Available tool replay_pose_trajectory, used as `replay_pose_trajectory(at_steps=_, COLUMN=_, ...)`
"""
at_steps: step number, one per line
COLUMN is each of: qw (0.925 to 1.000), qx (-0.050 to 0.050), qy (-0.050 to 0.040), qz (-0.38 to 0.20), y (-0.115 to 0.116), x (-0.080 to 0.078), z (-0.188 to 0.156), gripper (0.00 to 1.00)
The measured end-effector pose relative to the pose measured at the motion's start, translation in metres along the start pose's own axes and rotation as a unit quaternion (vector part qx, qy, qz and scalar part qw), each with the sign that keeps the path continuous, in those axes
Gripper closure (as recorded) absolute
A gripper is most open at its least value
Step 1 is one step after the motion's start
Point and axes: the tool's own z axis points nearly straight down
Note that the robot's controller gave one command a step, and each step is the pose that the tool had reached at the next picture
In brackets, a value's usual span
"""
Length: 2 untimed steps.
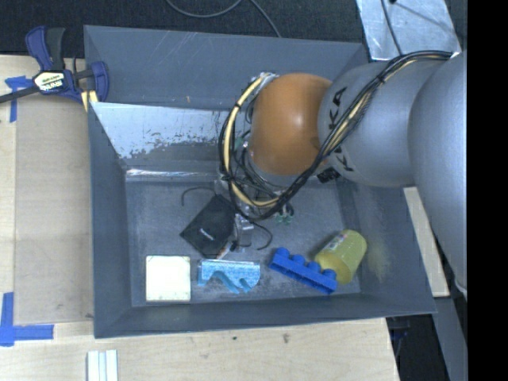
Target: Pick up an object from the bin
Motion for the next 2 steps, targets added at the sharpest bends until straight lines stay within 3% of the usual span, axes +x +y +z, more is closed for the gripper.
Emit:
replay_pose_trajectory(at_steps=1, qw=0.9865, qx=-0.002, qy=0.0026, qz=-0.164, y=0.0146, x=-0.0158, z=0.0407, gripper=1.0)
replay_pose_trajectory(at_steps=2, qw=0.9865, qx=-0.002, qy=0.0025, qz=-0.164, y=0.0147, x=-0.0159, z=0.0407, gripper=1.0)
